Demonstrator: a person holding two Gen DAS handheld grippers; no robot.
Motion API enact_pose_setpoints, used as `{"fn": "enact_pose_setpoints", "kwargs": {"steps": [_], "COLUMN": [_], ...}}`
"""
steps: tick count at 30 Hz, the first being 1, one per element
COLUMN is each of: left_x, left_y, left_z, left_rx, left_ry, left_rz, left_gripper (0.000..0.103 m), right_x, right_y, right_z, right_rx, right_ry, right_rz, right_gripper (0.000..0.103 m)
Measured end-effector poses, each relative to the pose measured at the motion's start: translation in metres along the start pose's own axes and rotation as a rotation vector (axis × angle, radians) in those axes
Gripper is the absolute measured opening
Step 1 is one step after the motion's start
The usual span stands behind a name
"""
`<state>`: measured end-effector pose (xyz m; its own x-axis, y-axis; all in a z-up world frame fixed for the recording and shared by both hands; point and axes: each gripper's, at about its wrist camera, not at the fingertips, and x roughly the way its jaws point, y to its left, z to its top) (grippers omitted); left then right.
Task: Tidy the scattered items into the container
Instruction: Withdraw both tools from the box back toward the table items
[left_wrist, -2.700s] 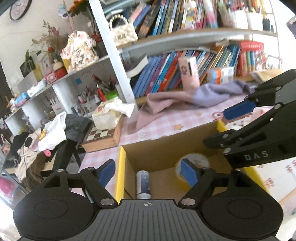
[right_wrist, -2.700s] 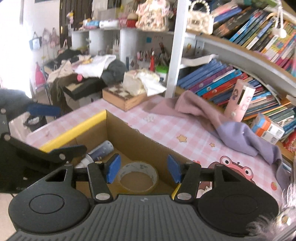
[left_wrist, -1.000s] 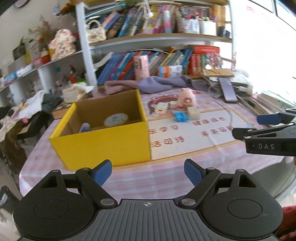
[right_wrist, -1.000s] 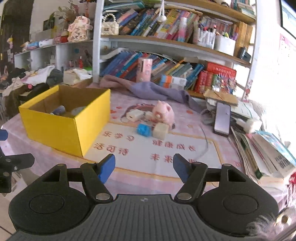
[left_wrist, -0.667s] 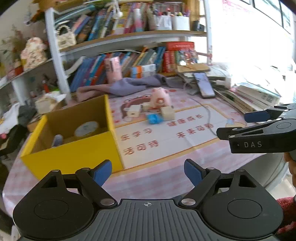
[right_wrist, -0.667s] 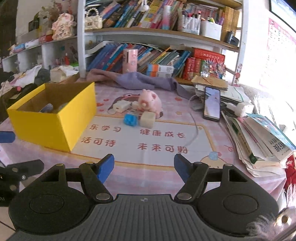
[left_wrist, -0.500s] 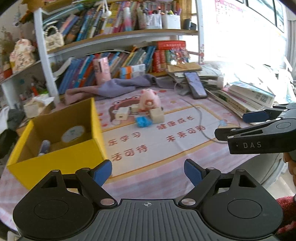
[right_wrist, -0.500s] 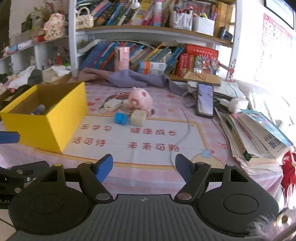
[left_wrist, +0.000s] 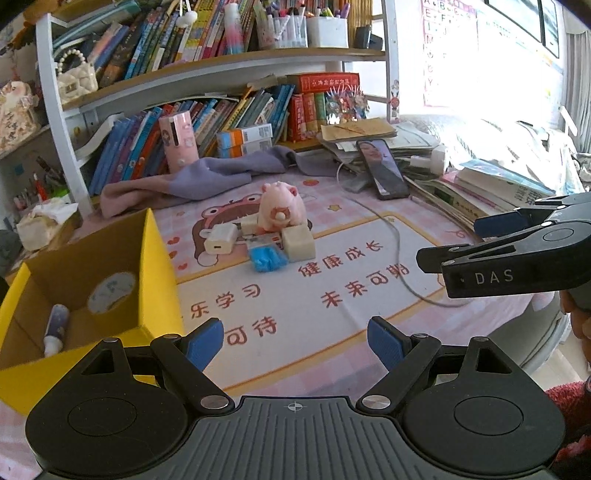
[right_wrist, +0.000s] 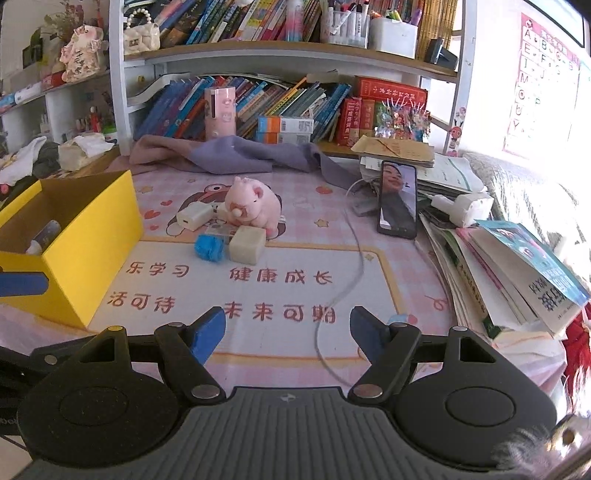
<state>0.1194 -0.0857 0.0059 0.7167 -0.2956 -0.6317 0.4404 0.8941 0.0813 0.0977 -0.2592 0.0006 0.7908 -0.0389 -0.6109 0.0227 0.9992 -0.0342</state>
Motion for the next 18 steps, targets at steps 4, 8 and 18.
{"fn": "enact_pose_setpoints", "kwargs": {"steps": [4, 8, 18], "left_x": [0.019, 0.037, 0.088], "left_y": [-0.003, -0.006, -0.017], "left_z": [0.014, 0.031, 0.067], "left_rx": [-0.003, -0.023, -0.098], "left_ry": [0.015, 0.026, 0.092], "left_rz": [0.001, 0.009, 0.064], "left_gripper": [0.087, 0.087, 0.083], "right_x": [0.018, 0.036, 0.087], "right_y": [-0.008, -0.02, -0.051], "right_z": [0.012, 0.028, 0.067], "right_rx": [-0.011, -0.029, -0.103], "right_ry": [0.007, 0.016, 0.048], "right_rz": [0.017, 0.035, 0.152], "right_gripper": [0.073, 0.073, 0.073]}}
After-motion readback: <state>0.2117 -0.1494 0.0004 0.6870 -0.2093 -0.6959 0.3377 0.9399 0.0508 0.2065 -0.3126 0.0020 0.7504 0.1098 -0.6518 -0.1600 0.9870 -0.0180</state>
